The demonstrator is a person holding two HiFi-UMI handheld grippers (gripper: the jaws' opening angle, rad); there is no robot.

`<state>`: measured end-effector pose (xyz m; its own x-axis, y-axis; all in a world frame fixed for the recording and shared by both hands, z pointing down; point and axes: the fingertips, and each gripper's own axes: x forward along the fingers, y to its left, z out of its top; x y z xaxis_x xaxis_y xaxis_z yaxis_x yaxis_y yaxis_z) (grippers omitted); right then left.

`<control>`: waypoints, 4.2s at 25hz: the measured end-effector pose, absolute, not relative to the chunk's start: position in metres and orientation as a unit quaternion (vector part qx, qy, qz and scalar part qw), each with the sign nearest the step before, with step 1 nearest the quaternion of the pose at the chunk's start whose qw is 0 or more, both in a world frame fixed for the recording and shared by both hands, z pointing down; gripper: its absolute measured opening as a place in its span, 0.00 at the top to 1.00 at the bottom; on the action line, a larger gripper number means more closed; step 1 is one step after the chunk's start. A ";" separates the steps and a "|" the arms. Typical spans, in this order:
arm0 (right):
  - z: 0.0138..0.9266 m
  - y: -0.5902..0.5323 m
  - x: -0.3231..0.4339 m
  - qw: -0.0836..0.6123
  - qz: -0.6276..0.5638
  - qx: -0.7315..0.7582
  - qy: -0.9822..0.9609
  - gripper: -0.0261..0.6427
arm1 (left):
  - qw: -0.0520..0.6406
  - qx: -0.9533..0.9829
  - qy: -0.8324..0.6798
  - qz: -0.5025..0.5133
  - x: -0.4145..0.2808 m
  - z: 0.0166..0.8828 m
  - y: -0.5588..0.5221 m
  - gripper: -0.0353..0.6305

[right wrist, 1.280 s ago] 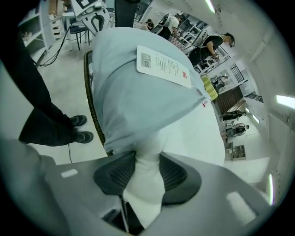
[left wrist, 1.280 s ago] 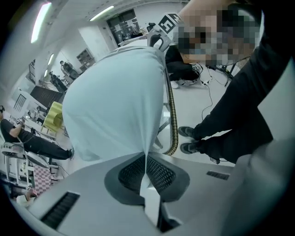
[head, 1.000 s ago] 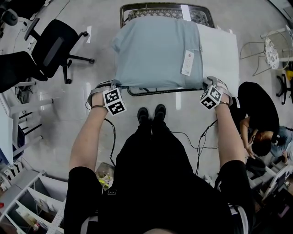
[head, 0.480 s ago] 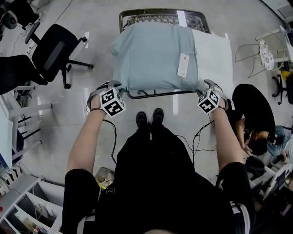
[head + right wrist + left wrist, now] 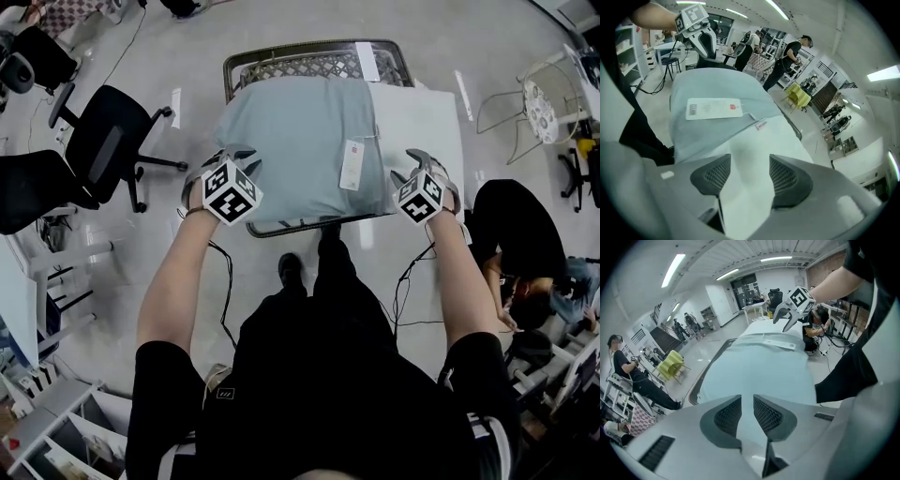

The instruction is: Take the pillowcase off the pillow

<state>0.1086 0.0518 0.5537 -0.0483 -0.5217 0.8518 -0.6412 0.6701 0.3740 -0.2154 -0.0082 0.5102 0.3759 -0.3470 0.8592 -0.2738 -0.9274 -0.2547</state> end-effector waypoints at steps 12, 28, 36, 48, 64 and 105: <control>0.569 -0.133 0.116 0.508 0.076 0.279 -0.812 0.48 | 0.015 -0.821 0.186 -0.540 -0.086 0.531 -0.188 0.82; 0.651 -0.125 0.089 0.531 0.280 -0.003 -0.800 0.24 | -0.078 -0.795 -0.049 -0.600 -0.031 0.613 -0.195 0.71; 0.613 -0.099 0.084 0.514 0.279 -0.067 -0.808 0.61 | -0.027 -0.747 -0.103 -0.656 -0.043 0.606 -0.172 0.93; 0.537 -0.068 0.097 0.470 0.315 -0.048 -0.823 0.69 | 0.023 -0.750 -0.061 -0.658 -0.124 0.536 -0.152 0.94; 0.537 -0.076 0.106 0.520 0.255 -0.010 -0.815 0.53 | 0.009 -0.767 -0.016 -0.641 -0.165 0.518 -0.145 0.94; 0.579 -0.054 0.075 0.609 0.315 -0.107 -0.720 0.56 | 0.040 -0.665 -0.065 -0.743 -0.358 0.610 -0.144 0.94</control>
